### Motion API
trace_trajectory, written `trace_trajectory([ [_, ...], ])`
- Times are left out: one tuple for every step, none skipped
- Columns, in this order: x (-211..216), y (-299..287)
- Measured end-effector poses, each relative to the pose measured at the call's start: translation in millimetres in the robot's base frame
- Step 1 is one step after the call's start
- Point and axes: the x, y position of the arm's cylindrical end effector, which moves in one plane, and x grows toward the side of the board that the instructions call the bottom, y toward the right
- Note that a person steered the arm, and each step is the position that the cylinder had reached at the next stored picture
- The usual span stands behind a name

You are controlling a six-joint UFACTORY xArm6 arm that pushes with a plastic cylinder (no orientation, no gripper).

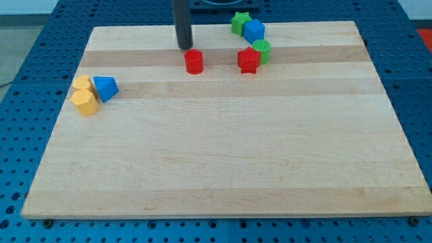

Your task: Push the green star and blue cube slightly right

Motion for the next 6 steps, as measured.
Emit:
trace_trajectory([
  [-44, -3],
  [-44, -2],
  [-44, 17],
  [-43, 58],
  [-43, 126],
  [-19, 183],
])
